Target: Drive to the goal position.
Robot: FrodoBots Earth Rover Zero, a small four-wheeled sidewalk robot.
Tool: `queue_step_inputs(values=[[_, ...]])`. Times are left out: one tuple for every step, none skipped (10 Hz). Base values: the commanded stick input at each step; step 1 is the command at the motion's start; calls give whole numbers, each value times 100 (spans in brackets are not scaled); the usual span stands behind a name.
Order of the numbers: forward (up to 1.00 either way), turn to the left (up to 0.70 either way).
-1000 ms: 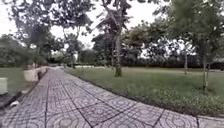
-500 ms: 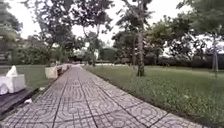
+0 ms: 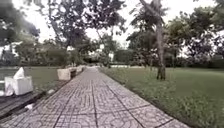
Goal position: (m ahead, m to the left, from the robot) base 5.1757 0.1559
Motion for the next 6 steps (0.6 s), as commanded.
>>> queue_step_inputs(values=[[100, 0], [100, 7], [100, 23], [100, 15], [100, 0], [100, 0]])
